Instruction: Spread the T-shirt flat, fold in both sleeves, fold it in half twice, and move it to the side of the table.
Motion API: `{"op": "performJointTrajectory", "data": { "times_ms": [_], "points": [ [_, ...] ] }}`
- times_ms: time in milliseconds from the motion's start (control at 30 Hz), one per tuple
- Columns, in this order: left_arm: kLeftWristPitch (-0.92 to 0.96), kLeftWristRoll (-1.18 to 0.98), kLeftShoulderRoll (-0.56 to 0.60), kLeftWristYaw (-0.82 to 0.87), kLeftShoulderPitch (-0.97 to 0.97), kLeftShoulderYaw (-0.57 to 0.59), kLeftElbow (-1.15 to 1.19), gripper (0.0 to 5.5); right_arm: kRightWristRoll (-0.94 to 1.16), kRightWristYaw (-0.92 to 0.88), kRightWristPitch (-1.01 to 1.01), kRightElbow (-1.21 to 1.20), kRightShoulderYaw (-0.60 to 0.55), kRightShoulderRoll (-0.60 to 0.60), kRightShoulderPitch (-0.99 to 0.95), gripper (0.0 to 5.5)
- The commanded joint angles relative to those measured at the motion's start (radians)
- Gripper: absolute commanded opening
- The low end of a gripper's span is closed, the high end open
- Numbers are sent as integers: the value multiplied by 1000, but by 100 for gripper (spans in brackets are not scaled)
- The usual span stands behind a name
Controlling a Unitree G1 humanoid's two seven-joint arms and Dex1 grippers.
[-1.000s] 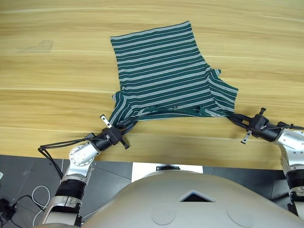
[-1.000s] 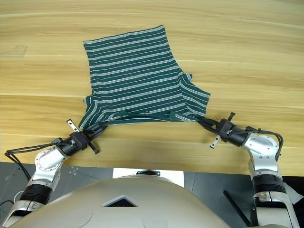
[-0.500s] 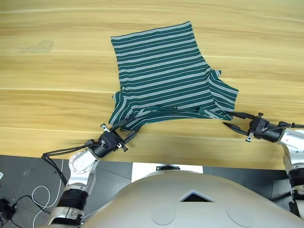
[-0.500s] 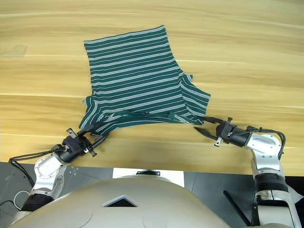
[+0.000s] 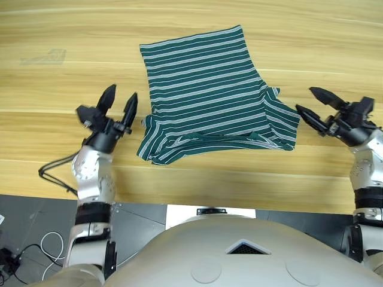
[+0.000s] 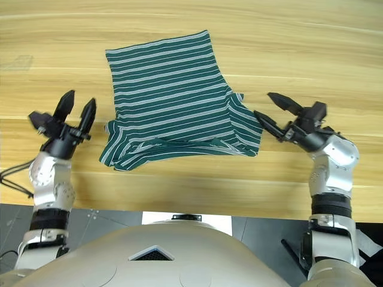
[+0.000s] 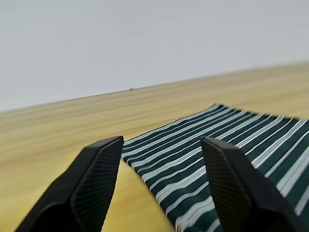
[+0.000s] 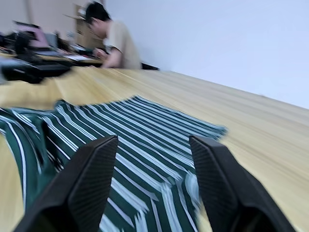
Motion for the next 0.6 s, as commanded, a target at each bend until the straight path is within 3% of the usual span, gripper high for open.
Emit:
{"op": "performJointTrajectory", "data": {
  "times_ms": [33, 133, 233, 433, 600],
  "points": [
    [108, 250, 13, 106, -201, -71, 54, 297, -110, -87, 28, 2, 61, 84, -106, 273],
    [204, 349, -1, 146, -385, -97, 124, 297, -254, -314, 63, 116, 80, 176, -245, 273],
    [183, 251, -92, 210, -485, 4, 203, 297, -393, -467, 83, 185, 134, 258, -347, 273],
    [-17, 105, -270, 236, -429, 106, 168, 297, -620, -760, 133, 584, 232, 442, -628, 273],
    [-19, 97, -324, 239, -412, 98, 77, 297, -667, -868, 153, 850, 219, 485, -675, 273]
  ]
}}
